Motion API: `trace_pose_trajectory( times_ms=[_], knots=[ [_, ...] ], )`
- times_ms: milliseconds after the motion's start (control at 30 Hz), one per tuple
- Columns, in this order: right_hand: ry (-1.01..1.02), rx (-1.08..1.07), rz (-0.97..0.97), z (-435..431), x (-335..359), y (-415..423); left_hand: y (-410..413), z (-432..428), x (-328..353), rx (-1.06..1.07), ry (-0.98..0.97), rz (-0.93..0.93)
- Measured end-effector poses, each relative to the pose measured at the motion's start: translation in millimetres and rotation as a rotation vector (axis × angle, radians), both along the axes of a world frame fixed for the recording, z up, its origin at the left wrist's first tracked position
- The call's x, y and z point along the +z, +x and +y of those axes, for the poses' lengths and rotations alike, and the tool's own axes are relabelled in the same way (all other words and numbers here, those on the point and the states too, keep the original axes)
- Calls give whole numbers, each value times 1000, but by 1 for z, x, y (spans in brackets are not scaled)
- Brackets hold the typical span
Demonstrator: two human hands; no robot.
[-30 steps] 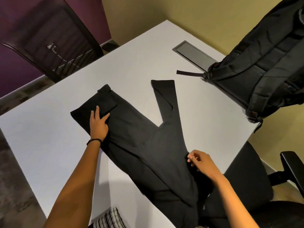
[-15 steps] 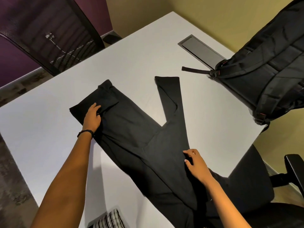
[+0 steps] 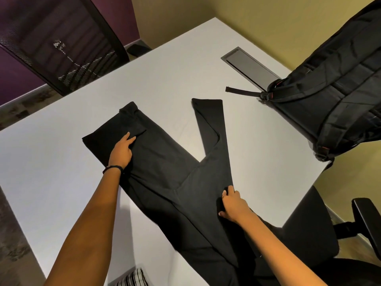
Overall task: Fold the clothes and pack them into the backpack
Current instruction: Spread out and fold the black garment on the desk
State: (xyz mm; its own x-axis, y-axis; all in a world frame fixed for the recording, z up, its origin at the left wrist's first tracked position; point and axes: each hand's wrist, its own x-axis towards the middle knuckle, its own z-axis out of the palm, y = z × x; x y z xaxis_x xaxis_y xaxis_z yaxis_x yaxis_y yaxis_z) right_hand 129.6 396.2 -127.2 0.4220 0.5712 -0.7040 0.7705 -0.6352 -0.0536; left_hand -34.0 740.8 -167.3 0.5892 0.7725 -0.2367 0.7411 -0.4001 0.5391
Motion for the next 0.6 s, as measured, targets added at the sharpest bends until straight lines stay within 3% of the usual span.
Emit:
trace_pose_trajectory(
  times_ms=[100,233,433,600],
  knots=[
    [19,30,-80,1,-5,-11,-1,0,-1,31,-17,-33],
    [11,68,-165,-2,-13,-20,-1,-2,8,147,21,-220],
    [-1,106,-201,-3,-19,-20,-22,13,9,531,-24,-518],
    [-3,131,-231,-2,-21,-22,-44,12,-4,720,-146,-501]
  ],
)
